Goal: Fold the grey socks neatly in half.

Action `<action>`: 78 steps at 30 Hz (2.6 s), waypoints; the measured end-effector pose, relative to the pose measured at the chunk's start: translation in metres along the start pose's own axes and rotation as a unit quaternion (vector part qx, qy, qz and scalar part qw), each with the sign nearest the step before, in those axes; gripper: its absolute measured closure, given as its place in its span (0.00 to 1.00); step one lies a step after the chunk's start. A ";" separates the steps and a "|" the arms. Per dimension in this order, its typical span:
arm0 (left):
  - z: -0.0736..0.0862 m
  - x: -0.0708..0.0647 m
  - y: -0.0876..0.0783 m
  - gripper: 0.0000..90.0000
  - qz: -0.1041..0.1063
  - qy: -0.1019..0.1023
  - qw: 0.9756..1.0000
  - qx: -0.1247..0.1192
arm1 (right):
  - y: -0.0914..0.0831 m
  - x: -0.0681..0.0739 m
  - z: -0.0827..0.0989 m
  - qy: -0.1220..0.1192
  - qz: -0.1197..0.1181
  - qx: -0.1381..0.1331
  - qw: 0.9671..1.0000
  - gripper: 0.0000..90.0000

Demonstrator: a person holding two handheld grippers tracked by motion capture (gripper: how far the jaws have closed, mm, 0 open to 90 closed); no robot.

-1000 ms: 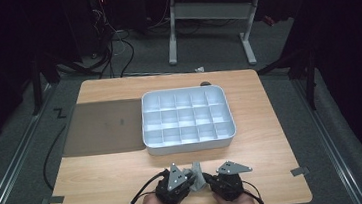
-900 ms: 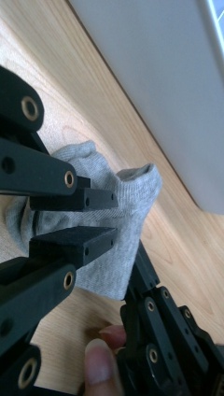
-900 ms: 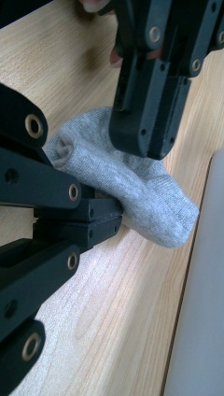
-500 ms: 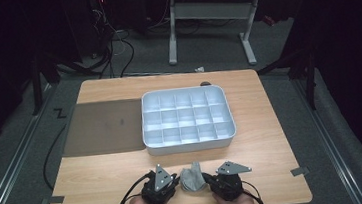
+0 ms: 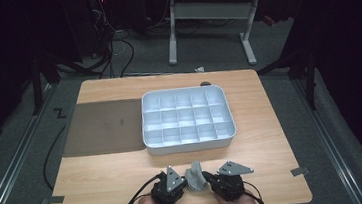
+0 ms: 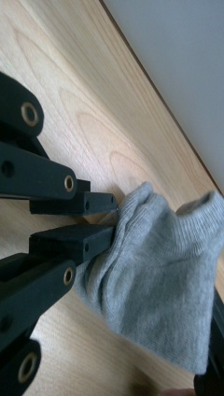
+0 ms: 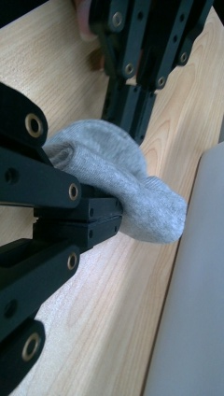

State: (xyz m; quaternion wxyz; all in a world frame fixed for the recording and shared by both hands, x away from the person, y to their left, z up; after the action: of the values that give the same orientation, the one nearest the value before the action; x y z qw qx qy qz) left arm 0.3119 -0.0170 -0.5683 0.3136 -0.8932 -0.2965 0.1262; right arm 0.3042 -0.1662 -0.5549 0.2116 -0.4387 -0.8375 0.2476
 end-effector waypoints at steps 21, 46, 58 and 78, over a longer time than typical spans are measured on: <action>0.001 -0.004 -0.003 0.93 0.001 0.001 1.000 -0.003 | -0.003 0.000 0.002 -0.003 0.007 -0.001 1.000 0.99; 0.004 -0.002 -0.003 0.89 0.010 0.007 1.000 0.011 | 0.008 0.030 0.010 -0.069 0.019 0.008 0.997 1.00; -0.015 -0.001 -0.021 1.00 0.002 -0.016 0.998 -0.058 | 0.009 0.031 0.010 -0.072 0.014 0.008 0.997 1.00; -0.016 -0.008 -0.003 1.00 0.006 -0.003 0.998 -0.064 | 0.008 0.028 0.008 -0.054 0.002 0.007 0.998 1.00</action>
State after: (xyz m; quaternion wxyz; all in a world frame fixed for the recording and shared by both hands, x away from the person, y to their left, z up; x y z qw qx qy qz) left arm 0.3105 -0.0274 -0.5536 0.2542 -0.9128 -0.2997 0.1109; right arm 0.2900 -0.1407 -0.5625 0.1682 -0.4248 -0.8453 0.2771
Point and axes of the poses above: each handheld gripper's, and its own axes: y roughly forward along the jaws, z roughly out of its underside, x roughly to its left, the point moved 6 cm from there along y, roughly forward along the jaws, and after that the axes turned 2 degrees about z, right-handed, at the moved point
